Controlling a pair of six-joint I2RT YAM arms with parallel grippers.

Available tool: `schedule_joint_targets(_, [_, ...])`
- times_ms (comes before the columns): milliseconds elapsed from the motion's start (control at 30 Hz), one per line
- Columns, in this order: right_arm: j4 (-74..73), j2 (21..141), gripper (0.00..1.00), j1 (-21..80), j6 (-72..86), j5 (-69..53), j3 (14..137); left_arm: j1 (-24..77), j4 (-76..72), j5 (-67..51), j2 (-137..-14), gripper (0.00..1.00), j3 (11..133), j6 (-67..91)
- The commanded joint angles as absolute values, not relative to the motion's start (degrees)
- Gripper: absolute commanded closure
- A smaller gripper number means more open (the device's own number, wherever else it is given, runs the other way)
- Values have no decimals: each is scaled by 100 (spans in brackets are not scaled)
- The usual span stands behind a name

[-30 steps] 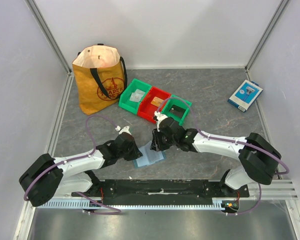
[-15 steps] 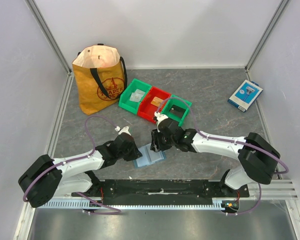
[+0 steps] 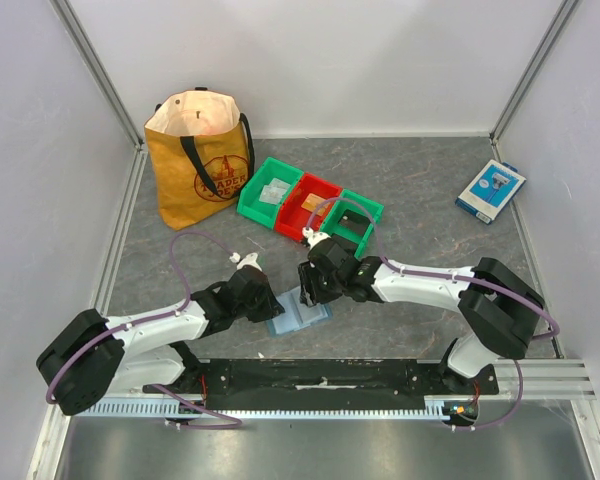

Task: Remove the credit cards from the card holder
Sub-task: Remove the credit card from the card holder.

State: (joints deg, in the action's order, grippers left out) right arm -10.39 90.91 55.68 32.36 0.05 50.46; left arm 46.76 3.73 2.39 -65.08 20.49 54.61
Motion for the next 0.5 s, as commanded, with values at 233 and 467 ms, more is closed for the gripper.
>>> schedule_joint_targets(233, [-1002, 8991, 41, 5625, 3164, 184, 5326, 4720, 536, 202, -6451, 89, 1942, 5520])
schedule_joint_targets(467, [-1002, 9053, 36, 5634, 3164, 237, 5326, 4711, 571, 202, -6425, 89, 1934, 5511])
